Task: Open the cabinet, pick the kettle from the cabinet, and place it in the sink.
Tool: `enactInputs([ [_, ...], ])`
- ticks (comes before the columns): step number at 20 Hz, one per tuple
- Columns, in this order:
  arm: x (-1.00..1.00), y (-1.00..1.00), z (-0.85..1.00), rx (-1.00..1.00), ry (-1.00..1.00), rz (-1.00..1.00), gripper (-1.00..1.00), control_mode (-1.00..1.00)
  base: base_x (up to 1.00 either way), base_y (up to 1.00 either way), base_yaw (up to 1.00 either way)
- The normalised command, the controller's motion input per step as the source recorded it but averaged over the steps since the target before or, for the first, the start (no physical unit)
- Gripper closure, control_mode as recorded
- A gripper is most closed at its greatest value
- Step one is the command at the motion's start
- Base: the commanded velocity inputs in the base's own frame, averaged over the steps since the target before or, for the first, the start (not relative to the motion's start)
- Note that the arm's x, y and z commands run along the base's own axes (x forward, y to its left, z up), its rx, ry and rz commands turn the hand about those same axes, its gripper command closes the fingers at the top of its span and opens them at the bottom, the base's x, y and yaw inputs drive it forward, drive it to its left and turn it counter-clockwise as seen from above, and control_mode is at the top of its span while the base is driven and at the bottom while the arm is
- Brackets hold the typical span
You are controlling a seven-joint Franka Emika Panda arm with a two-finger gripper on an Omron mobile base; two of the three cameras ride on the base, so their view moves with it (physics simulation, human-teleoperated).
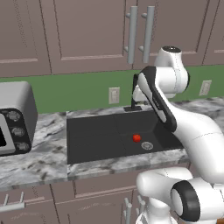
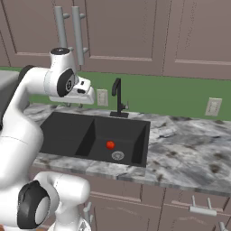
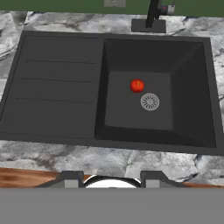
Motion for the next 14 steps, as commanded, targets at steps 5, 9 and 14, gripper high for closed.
enactInputs([
  [5, -0.04, 0.00, 0.00, 0.00, -0.02, 0.00, -1.00, -1.00, 0.00, 0.00, 0.00],
  [9, -0.14, 0.00, 0.00, 0.00, -0.19, 0.00, -1.00, -1.00, 0.00, 0.00, 0.00],
  [14, -0.12, 0.00, 0.09, 0.00, -0.25, 0.00, -1.00, -1.00, 0.00, 0.00, 0.00],
])
